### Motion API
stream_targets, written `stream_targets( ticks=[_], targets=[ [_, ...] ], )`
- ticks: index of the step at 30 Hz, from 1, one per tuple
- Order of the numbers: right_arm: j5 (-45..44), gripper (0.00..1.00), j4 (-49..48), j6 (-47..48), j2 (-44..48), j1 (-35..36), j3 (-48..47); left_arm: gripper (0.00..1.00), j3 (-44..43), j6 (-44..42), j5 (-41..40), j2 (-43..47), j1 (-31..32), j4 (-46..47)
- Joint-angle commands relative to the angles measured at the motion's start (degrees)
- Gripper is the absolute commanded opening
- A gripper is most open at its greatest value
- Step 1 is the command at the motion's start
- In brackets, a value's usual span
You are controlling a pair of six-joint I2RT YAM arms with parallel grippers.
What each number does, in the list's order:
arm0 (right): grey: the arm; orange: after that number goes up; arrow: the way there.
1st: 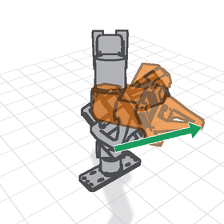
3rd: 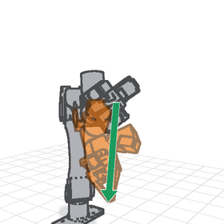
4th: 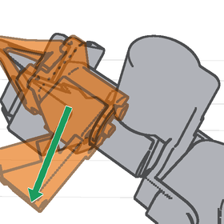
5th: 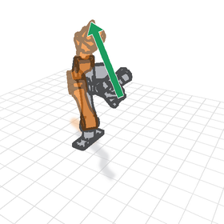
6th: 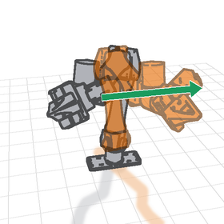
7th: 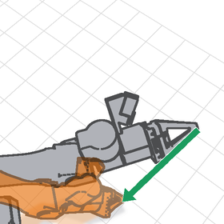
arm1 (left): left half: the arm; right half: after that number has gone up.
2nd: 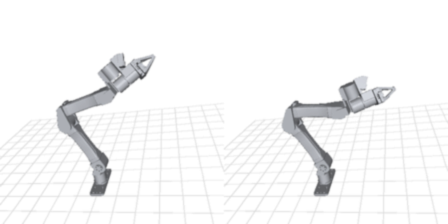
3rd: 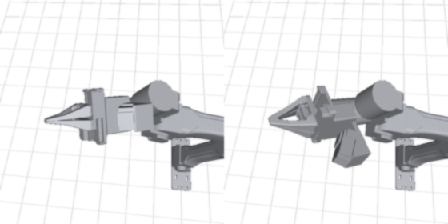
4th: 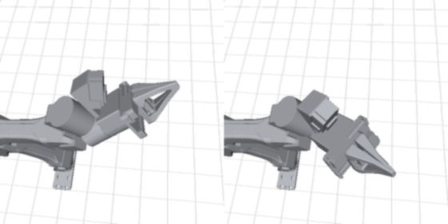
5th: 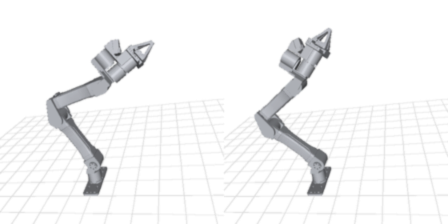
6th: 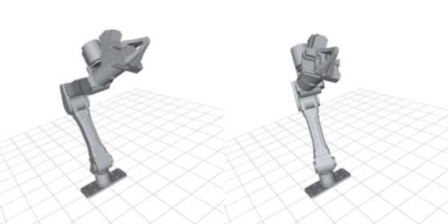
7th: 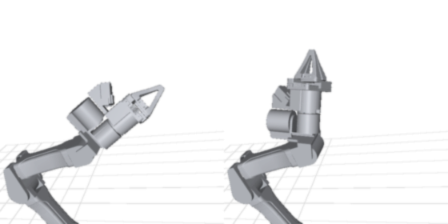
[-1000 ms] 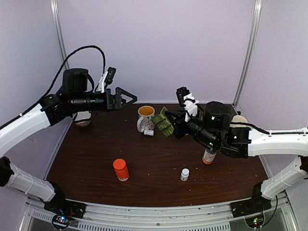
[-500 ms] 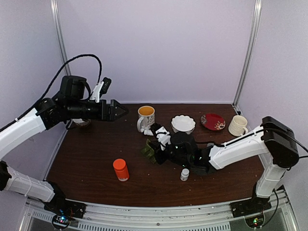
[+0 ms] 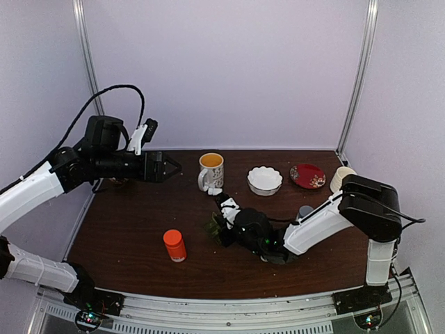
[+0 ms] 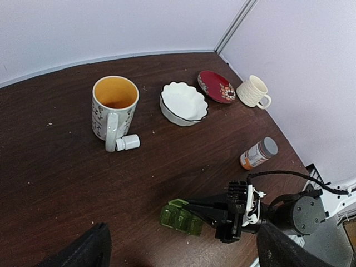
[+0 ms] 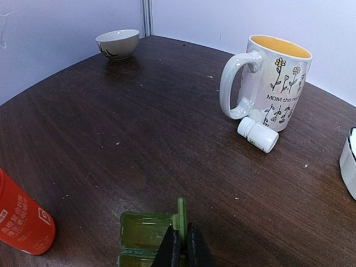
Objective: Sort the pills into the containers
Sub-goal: Place the pill container at the center of the board, then pick up the pill bottle from the center of the board.
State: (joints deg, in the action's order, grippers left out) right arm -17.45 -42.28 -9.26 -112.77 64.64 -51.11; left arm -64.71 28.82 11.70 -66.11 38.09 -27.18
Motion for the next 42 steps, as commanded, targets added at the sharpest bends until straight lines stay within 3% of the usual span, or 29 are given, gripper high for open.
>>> stream_targets(
  ticks=[1,4,15,24,30,33,35,38,42],
  targets=[
    [-3.96,0.0,-2.44,-0.37,-1.84,0.44,-1.37,0.94,0.59,-0.69,-0.57,1.03,-0.12,1.58],
    [-3.58,0.03,-1.76,-0.49,-2.69,0.4,-2.16,0.94,0.93,-0.74,-0.38,1.32,-0.12,1.62],
    [-3.36,0.42,-0.65,-0.81,-0.91,0.44,-2.11,0.95,1.34,-1.72,-0.64,1.21,-0.12,0.4],
    [-0.19,0.73,2.27,-2.92,8.82,0.25,0.35,0.98,1.26,1.2,-6.96,1.76,-0.12,-6.33],
    [6.64,0.81,9.56,-4.84,16.58,-1.09,1.92,0.98,3.15,-2.53,3.08,-0.74,0.2,-8.94],
    [2.39,0.93,14.16,-7.84,20.73,-1.49,3.82,0.98,1.49,-3.31,-8.34,-2.18,5.22,-14.98],
    [2.35,0.99,13.81,-9.33,24.73,-2.37,6.75,0.98,0.48,-2.88,-10.77,-3.08,7.98,-16.86],
    [2.3,1.0,16.61,-11.33,30.32,-3.72,8.76,0.98,0.64,-0.43,-14.37,-4.23,10.69,-17.52],
    [-1.06,1.0,28.25,-11.97,35.19,-4.67,6.33,0.98,1.91,1.51,-15.61,-6.52,12.52,-18.26]
  ],
)
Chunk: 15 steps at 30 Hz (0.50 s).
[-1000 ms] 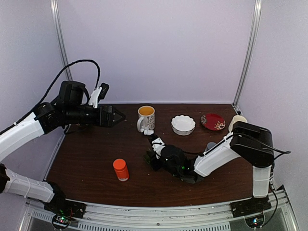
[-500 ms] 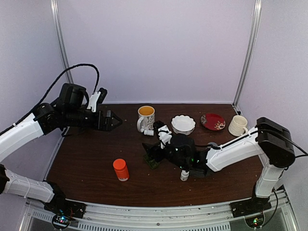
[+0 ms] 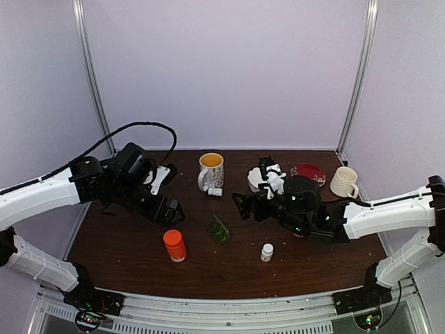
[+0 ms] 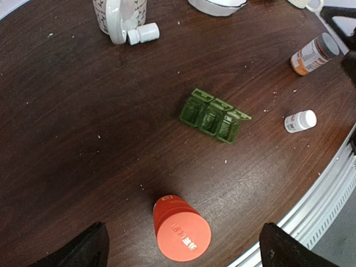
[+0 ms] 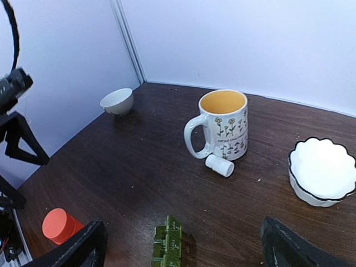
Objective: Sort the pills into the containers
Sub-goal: Pick up the pill bottle from the center of the board.
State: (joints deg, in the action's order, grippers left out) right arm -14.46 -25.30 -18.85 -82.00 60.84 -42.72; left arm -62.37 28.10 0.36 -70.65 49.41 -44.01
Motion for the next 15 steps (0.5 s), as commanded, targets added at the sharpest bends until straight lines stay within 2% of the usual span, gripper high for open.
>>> stream_targets(
  ticks=[1,3,6,11,15],
  targets=[
    [-5.6,1.0,14.93,-2.01,5.16,-0.89,-3.0,0.97,-0.27,2.41,-4.02,-2.74,1.6,-1.44],
    [-8.58,1.0,19.34,-1.49,6.87,-0.9,-3.35,0.95,-0.25,2.85,-3.26,-4.41,2.39,-1.47],
    [-11.03,1.0,20.1,-1.64,11.08,-0.97,-0.75,0.91,-0.64,3.28,-3.02,-7.63,3.12,-1.45],
    [-11.12,1.0,22.11,-2.72,14.41,-1.05,0.51,0.94,-1.02,6.43,-5.32,-10.11,4.36,-3.47],
    [-10.75,1.0,23.88,-3.95,15.01,-1.05,0.33,0.93,-1.14,8.26,-7.23,-10.99,5.69,-5.79]
  ],
)
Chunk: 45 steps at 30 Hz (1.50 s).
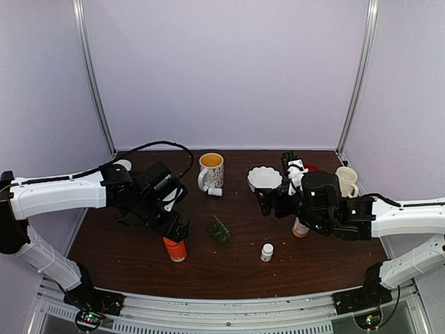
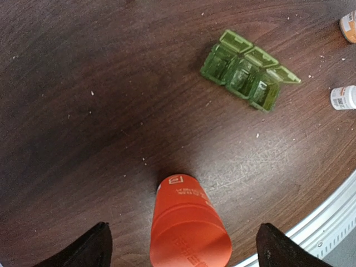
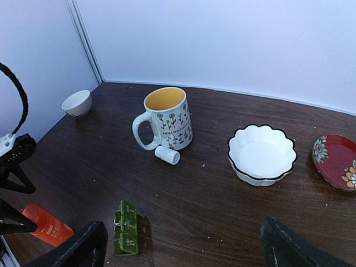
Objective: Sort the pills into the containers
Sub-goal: Pick up the pill bottle from the center of the board, then hold the pill bottle.
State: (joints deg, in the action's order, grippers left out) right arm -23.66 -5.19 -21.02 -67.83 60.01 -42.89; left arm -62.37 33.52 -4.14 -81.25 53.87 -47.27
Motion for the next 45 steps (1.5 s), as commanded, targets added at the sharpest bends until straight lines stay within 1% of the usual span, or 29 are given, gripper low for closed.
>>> stream_targets(
  ticks=[1,3,5,9,14,17,19,20,23,25,27,29,30,32,34,35,37,40,43,45],
  targets=[
    [-1.06,1.0,3.78,-1.91,0.98,-0.21,0.59,0.91,-1.05,3.44,-2.98,-0.47,1.46,-2.97],
    [-0.35,1.0,3.98,-2.01,1.26,-0.22,0.62,0.84,-0.88,4.37,-2.75,-0.68,1.48,-3.39],
    [0.1,1.0,4.76,-2.35,1.74,-0.24,0.64,0.81,-1.05,5.27,-2.15,-0.88,1.59,-3.8],
    [1.61,1.0,4.67,-3.06,3.41,-0.17,2.02,0.8,-1.01,5.97,-2.12,-1.32,2.37,-3.92],
    [2.79,1.0,6.33,-2.46,2.86,-0.24,1.24,0.83,-1.63,5.88,-2.47,-2.79,3.22,-4.02],
    [2.95,1.0,6.31,-2.54,2.58,-0.24,0.97,0.8,-2.98,5.74,-3.46,-4.68,3.33,-5.72],
    [3.23,1.0,5.94,-2.54,2.54,-0.22,0.97,0.74,-4.0,5.7,-4.2,-5.95,3.33,-7.31],
    [3.39,1.0,5.97,-2.52,2.49,-0.2,0.85,0.69,-4.52,5.69,-4.5,-6.47,3.34,-8.03],
    [3.81,1.0,5.98,-2.54,2.66,-0.2,0.79,0.62,-5.86,6.2,-5.84,-6.28,3.43,-10.01],
    [4.24,1.0,5.91,-2.4,2.71,-0.24,0.87,0.61,-6.68,6.3,-5.83,-5.44,3.44,-10.76],
    [4.95,1.0,5.81,-2.07,2.44,-0.24,0.88,0.52,-7.41,6.25,-5.22,-4.5,3.39,-11.16],
    [5.47,1.0,5.74,-1.78,2.0,-0.17,0.73,0.37,-8.1,6.02,-4.53,-4.06,3.39,-11.44],
    [5.9,1.0,5.6,-1.69,1.82,-0.23,0.64,0.33,-8.64,6.03,-4.48,-3.78,3.39,-11.83],
    [7.75,1.0,5.37,-1.08,1.18,-0.18,0.43,0.32,-10.01,5.97,-4.46,-3.44,3.37,-12.62],
    [9.92,1.0,5.37,-0.55,0.2,-0.19,-0.24,0.32,-11.63,5.57,-4.04,-2.89,3.38,-13.01],
    [11.38,1.0,3.64,-0.1,-0.18,-0.24,-0.52,0.32,-12.5,5.2,-3.47,-2.49,3.39,-13.0],
    [16.33,1.0,1.6,1.31,-0.76,-0.2,-0.9,0.32,-14.92,3.72,-1.52,-1.74,3.43,-12.39],
    [24.95,1.0,-2.38,3.68,-1.13,-0.08,-1.28,0.32,-18.98,-0.1,3.65,-0.23,3.29,-10.04],
    [33.94,1.0,-5.26,5.52,-1.5,0.02,-2.6,0.32,-24.12,-4.16,10.58,0.08,3.1,-9.13],
    [39.85,1.0,-8.9,5.77,-1.39,0.02,-2.34,0.32,-26.98,-7.07,15.13,0.05,3.17,-8.42]
  ],
)
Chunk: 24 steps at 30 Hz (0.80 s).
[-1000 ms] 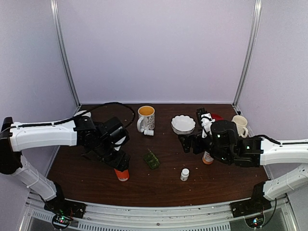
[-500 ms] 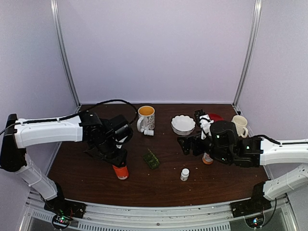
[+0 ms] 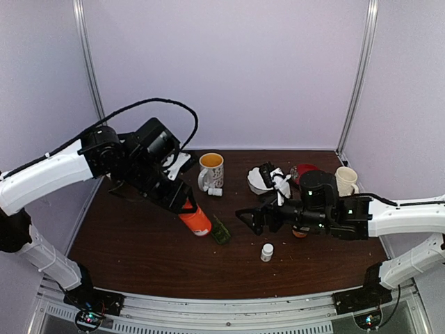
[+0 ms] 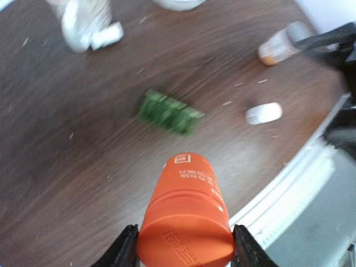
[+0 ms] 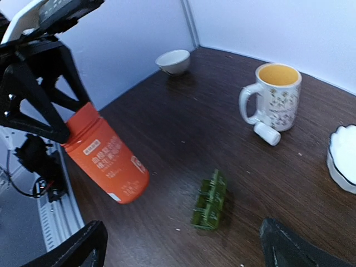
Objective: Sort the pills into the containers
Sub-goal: Hold the pill bottle.
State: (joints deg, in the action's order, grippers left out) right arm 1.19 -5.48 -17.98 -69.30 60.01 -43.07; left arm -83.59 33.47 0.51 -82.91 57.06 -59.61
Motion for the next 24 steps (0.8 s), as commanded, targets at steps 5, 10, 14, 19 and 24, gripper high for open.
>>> stream_targets(
  ticks=[5,10,14,19,24],
  targets=[
    [22.79,1.0,-15.77,1.73,1.33,0.02,-1.63,0.33,-8.14,-11.06,18.59,3.54,-0.06,9.04],
    [26.38,1.0,-12.86,4.31,2.25,0.02,-4.59,0.3,-8.73,-13.55,27.24,4.17,-0.06,11.97],
    [31.89,0.99,-9.64,5.14,0.74,-0.02,-7.8,0.28,-9.36,-15.26,30.87,4.05,-0.02,12.07],
    [34.59,0.99,-10.87,3.5,0.38,0.02,-8.03,0.28,-9.11,-15.52,28.33,6.18,-0.02,14.1],
    [30.31,1.0,-17.56,-0.54,3.46,0.07,-4.6,0.28,-4.14,-13.3,25.21,10.64,-1.22,21.18]
  ],
)
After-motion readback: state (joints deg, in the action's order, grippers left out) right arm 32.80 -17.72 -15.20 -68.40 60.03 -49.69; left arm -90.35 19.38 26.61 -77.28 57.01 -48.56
